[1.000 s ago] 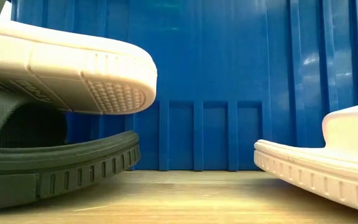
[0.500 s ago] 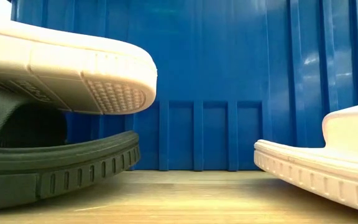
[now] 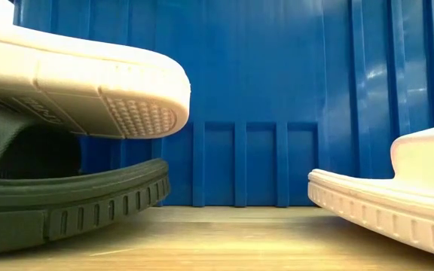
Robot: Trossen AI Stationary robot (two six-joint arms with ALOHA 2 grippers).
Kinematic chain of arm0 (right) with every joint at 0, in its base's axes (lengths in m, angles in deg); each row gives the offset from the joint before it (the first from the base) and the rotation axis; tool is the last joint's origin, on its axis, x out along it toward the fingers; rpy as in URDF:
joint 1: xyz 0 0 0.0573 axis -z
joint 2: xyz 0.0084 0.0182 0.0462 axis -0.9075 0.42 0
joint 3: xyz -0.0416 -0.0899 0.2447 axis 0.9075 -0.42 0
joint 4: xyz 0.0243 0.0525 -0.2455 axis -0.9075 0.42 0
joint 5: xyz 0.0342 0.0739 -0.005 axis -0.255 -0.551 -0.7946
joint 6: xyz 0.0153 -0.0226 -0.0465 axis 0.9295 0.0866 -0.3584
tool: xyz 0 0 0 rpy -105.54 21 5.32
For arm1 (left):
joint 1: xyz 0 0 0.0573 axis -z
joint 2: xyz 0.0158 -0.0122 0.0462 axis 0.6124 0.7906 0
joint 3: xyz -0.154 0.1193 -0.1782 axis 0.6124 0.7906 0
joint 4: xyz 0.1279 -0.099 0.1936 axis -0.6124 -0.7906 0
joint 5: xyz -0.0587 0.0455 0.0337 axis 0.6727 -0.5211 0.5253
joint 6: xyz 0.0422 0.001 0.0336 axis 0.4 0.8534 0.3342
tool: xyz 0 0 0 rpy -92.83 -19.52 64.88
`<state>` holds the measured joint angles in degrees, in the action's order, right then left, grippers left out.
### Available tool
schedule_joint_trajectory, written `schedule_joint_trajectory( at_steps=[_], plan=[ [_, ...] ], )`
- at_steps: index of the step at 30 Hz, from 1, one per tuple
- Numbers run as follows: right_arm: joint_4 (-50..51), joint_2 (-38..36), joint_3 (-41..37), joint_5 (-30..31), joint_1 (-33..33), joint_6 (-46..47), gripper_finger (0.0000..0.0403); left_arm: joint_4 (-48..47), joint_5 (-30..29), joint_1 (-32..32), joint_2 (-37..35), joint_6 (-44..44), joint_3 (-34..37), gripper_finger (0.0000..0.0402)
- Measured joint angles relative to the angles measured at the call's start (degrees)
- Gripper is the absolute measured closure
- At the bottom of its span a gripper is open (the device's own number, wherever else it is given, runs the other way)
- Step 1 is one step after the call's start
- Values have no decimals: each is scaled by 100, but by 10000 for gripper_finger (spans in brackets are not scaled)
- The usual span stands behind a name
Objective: Pick and place slides into bin
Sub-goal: Move the pink slides to the middle left of the table
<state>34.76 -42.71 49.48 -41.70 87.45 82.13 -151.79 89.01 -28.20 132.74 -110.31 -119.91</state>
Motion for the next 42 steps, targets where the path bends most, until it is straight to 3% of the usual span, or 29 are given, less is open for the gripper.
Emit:
schedule_joint_trajectory(
  at_steps=[8,13,20,31,42],
  plan=[
    [8,6,0,2,0,-595,346,-4,-1200,812,347,-1723,6,43],
    [17,6,0,2,0,-1010,346,0,-953,1150,870,-2794,15,43],
    [54,6,0,0,0,-1260,346,21,-595,1526,1369,-3592,-156,43],
    [63,6,0,-4,0,-1239,346,-167,-587,1772,1398,-4812,-109,43],
    [185,8,0,-7,0,-1237,346,-367,-464,1903,1471,-5245,-68,43]
  ],
)
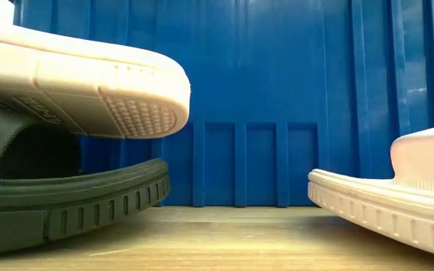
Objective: Pick and place slides into bin
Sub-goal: Move the pink slides to the middle left of the table
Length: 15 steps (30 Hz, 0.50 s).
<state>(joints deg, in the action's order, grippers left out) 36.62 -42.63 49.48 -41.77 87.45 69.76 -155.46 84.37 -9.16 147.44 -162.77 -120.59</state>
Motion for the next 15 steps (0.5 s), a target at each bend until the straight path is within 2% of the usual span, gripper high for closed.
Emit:
schedule_joint_trajectory(
  at_steps=[5,15],
  plan=[
    [14,70,0,-2,0,2,346,-69,104,120,265,-4,87,43],
    [-4,285,-2,-3,2,-31,346,-1395,127,298,755,-283,102,43]
  ],
)
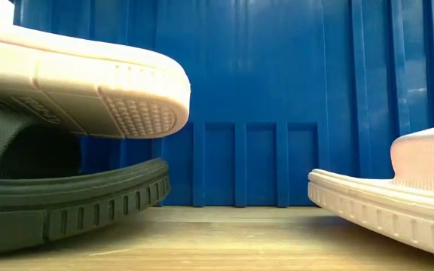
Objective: Pick and place slides into bin
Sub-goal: Move the pink slides to the middle left of the table
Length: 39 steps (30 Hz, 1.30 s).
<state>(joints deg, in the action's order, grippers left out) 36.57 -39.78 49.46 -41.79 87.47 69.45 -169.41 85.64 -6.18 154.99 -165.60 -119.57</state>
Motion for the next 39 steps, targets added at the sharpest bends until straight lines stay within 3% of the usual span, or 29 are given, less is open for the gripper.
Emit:
schedule_joint_trajectory(
  at_steps=[16,39],
  plan=[
    [9,49,0,0,0,-16,346,-484,228,-6,543,-245,23,43],
    [6,49,0,0,-1,-20,346,-624,306,0,563,-1,353,53]
  ],
)
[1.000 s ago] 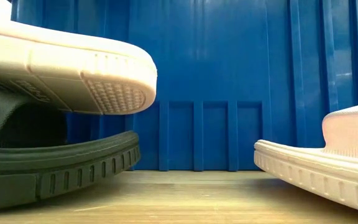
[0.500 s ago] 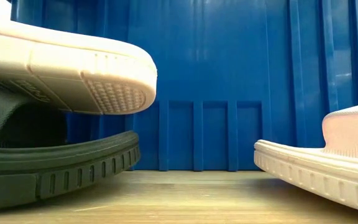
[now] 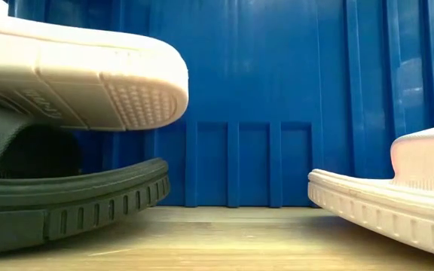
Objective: Pick and place slides into bin
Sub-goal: Move the pink slides to the middle left of the table
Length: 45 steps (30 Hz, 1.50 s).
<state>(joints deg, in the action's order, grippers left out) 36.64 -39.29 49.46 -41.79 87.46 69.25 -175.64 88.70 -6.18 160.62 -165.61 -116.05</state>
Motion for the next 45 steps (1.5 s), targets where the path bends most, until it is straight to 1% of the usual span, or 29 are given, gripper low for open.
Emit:
schedule_joint_trajectory(
  at_steps=[9,11,15,21,24,26,32,35,38,45],
  plan=[
    [0,0,0,0,1,-9,346,23,-14,19,4,40,11,120],
    [0,0,0,0,1,-36,346,-20,-20,19,4,201,21,138],
    [-2,0,0,0,1,-41,346,-43,-46,16,4,319,25,188],
    [-2,-2,0,0,1,-45,346,-25,-259,32,4,277,25,275],
    [-2,-2,0,0,-1,-57,346,-17,-270,30,4,278,27,303],
    [-2,-2,0,0,1,-59,346,-15,-275,30,4,278,27,312],
    [-3,-2,0,0,0,-59,346,110,-306,41,4,295,92,315],
    [-4,-2,0,2,1,-147,346,257,-328,41,4,310,90,307],
    [-2,-2,0,1,1,-317,346,337,-336,46,4,348,83,284],
    [-4,-13,0,2,0,-344,346,475,-286,62,4,448,79,205]
  ],
)
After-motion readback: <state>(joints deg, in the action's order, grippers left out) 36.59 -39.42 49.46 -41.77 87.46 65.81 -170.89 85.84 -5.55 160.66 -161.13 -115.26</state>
